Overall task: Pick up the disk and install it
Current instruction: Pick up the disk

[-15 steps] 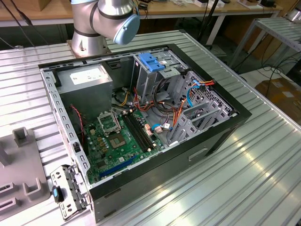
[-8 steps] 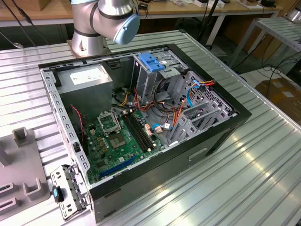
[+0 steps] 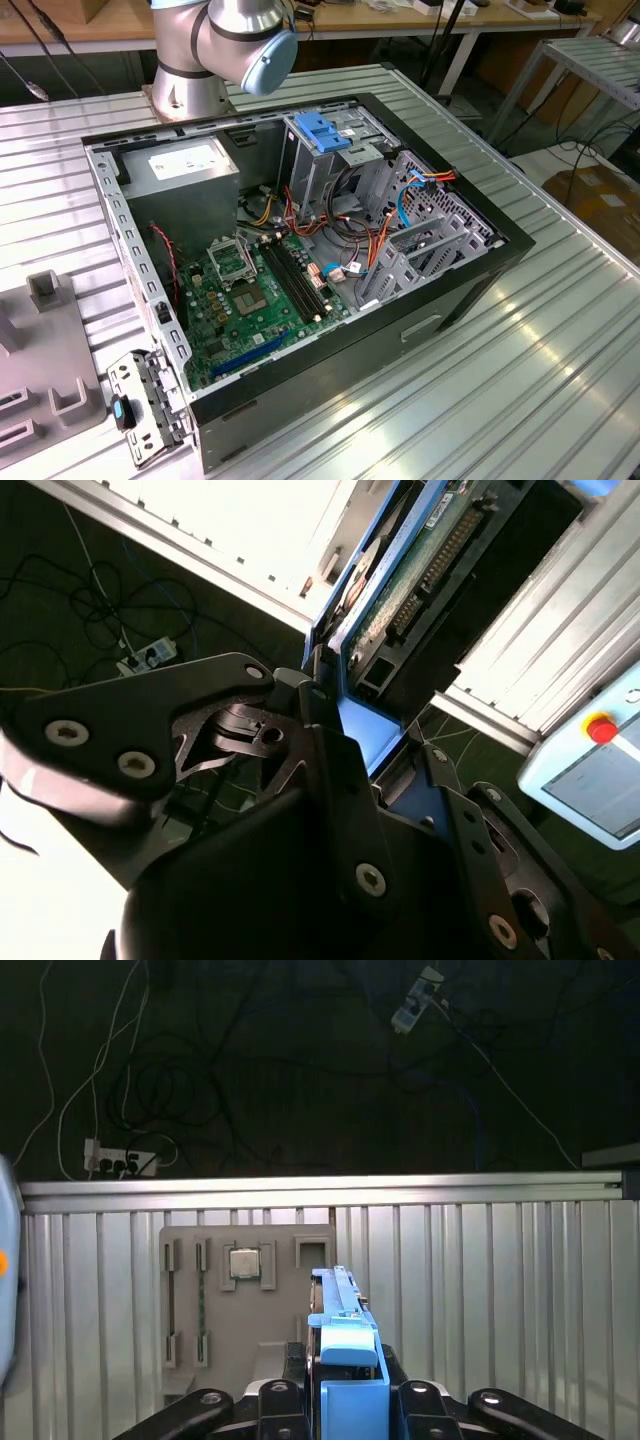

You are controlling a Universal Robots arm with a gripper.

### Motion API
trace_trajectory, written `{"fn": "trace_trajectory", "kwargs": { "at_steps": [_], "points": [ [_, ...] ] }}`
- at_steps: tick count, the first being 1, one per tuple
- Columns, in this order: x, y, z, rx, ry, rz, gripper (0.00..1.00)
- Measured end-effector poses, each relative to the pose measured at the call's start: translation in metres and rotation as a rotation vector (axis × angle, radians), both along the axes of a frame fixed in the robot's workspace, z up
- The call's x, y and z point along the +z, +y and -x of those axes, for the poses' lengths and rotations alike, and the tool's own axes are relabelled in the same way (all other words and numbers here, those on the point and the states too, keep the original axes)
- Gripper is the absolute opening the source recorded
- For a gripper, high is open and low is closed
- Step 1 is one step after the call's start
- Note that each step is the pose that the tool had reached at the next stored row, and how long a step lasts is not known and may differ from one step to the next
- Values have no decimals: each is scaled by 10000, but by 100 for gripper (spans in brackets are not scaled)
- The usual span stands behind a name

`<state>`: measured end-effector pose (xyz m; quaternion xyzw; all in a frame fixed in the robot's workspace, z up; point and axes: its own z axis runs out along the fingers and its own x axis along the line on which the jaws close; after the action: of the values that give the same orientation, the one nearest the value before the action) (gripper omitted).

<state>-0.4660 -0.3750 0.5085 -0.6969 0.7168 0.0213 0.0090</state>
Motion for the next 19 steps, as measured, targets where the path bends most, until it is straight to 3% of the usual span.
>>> {"fn": "trace_trajectory", "kwargs": {
  "at_steps": [12,19],
  "points": [
    [209,0,0,-1,2,1,37],
    [211,1,-5,-3,0,0,37]
  ]
}}
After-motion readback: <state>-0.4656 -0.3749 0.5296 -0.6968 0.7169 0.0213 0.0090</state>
